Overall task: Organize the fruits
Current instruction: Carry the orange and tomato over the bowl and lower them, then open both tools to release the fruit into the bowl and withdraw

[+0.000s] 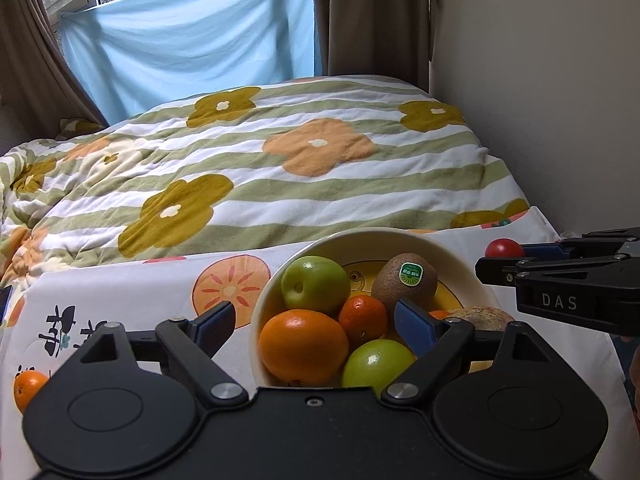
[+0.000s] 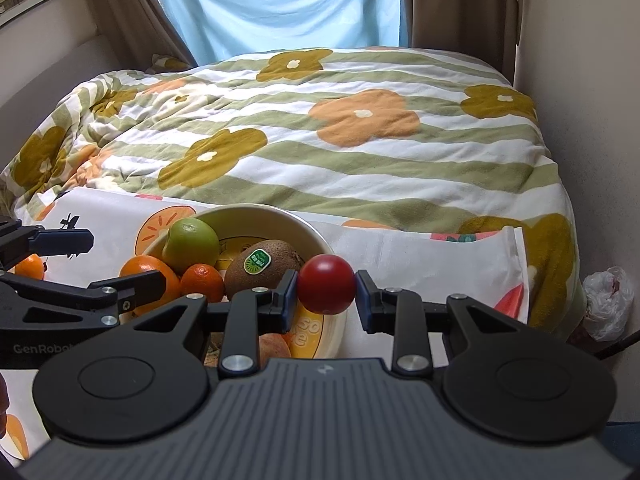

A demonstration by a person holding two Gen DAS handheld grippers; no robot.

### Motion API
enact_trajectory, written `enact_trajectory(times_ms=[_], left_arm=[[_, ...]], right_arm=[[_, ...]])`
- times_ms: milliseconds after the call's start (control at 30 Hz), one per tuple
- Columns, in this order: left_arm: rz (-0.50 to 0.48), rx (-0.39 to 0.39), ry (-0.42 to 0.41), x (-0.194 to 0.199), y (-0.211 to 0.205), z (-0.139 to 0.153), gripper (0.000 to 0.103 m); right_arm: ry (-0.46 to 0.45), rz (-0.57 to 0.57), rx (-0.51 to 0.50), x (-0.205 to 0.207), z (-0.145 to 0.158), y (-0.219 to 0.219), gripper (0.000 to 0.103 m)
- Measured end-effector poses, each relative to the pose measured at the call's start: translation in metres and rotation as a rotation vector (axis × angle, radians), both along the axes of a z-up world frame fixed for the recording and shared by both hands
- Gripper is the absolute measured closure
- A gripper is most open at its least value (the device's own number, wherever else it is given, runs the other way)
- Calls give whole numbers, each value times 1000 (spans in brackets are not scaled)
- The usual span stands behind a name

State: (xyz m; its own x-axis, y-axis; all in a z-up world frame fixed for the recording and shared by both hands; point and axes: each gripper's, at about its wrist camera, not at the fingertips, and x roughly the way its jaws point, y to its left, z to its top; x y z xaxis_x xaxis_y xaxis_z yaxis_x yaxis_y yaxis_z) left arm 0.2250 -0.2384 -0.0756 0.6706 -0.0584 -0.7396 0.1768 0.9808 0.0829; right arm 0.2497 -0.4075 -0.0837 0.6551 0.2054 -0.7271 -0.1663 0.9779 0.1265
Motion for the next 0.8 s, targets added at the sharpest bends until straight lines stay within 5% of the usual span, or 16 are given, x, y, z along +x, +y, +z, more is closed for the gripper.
enact_trajectory(times_ms=[633, 700, 800], left_arm=[[56, -13, 29, -7, 14, -4, 12], [57, -11, 27, -8, 15, -4, 12], [65, -7, 24, -11, 16, -3, 12]], right_arm=[[68, 14, 14, 25, -19, 10, 53], [57, 25, 18, 24, -18, 11, 21], [16, 0, 13, 18, -13, 11, 4]])
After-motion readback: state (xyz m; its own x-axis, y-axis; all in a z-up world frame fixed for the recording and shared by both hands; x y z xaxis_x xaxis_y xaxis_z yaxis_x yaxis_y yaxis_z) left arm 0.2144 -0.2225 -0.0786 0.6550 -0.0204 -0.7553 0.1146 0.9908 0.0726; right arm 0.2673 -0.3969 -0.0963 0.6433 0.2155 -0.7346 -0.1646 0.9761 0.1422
